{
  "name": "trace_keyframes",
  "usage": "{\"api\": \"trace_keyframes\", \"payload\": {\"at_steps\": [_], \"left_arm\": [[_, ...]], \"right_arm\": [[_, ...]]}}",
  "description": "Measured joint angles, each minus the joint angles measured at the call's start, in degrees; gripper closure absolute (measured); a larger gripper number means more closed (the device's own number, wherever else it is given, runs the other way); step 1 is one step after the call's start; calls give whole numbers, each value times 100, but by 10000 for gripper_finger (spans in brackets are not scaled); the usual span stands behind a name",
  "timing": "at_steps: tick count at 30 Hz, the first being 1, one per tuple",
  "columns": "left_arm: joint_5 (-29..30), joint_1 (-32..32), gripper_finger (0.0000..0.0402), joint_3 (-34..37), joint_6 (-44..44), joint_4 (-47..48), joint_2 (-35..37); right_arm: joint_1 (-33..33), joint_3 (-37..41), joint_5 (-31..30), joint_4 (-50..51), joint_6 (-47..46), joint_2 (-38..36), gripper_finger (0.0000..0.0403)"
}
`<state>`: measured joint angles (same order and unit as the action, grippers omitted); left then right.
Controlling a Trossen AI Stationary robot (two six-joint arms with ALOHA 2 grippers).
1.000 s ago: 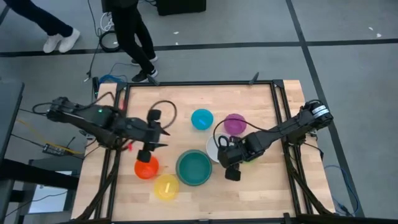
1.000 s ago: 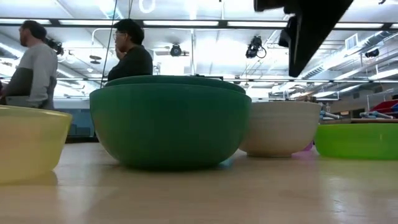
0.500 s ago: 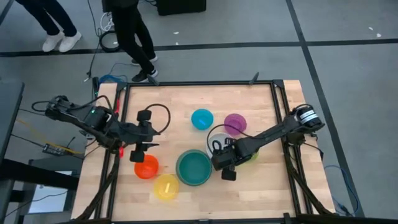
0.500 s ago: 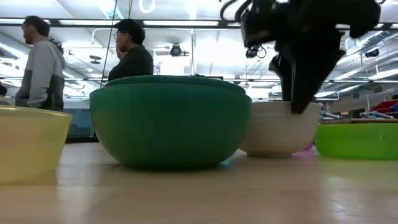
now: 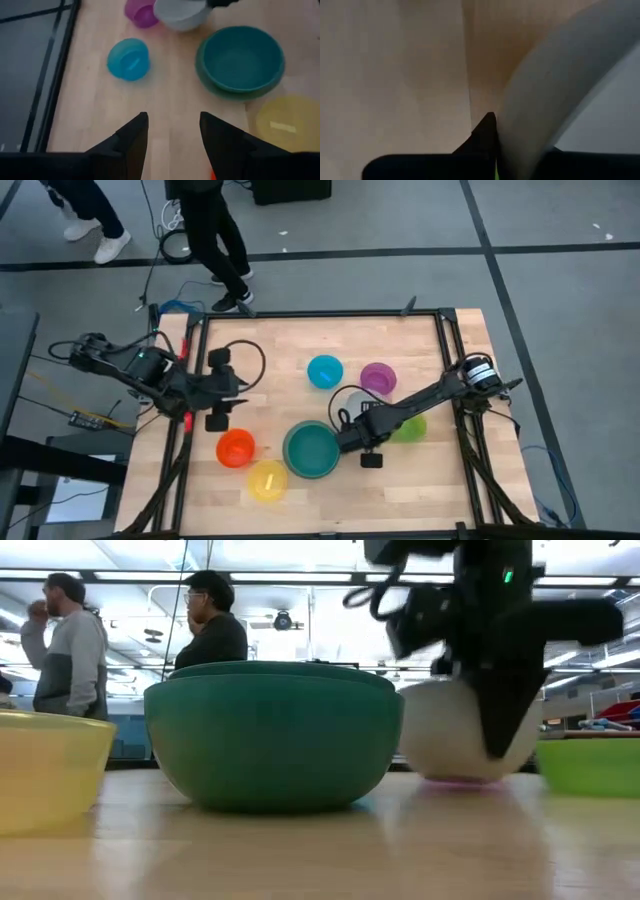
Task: Nest bowls inside each other
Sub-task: Stack the white bowl on top of the dark green bowl
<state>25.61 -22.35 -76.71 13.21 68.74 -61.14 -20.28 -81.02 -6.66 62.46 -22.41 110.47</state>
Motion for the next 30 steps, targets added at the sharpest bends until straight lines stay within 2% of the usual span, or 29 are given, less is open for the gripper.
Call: {"api": "trace_keyframes", "payload": {"at_steps": [5, 7, 11, 15, 20, 24, 30], "left_arm": [[316, 0, 214, 0, 736, 457, 236], [372, 0, 214, 0, 1007, 650, 283], [425, 0, 214, 0, 1314, 817, 326], [428, 0, 214, 0, 1404, 810, 321], [428, 0, 214, 0, 1402, 814, 321], [442, -26, 214, 0, 1419, 830, 321], [476, -28, 214, 0, 1413, 857, 312]], "right_arm": [[-77, -912, -304, 822, 98, -85, 396], [-100, -1362, -411, 741, 237, -93, 397], [-105, -1948, -181, -300, 755, -111, 399], [-99, -2013, 278, -1653, 1299, -95, 400], [-17, -1958, 718, -2017, 1348, 97, 400], [13, -1903, 1099, -2217, 1194, 271, 374], [112, -1904, 1632, -2164, 788, 385, 300]]}}
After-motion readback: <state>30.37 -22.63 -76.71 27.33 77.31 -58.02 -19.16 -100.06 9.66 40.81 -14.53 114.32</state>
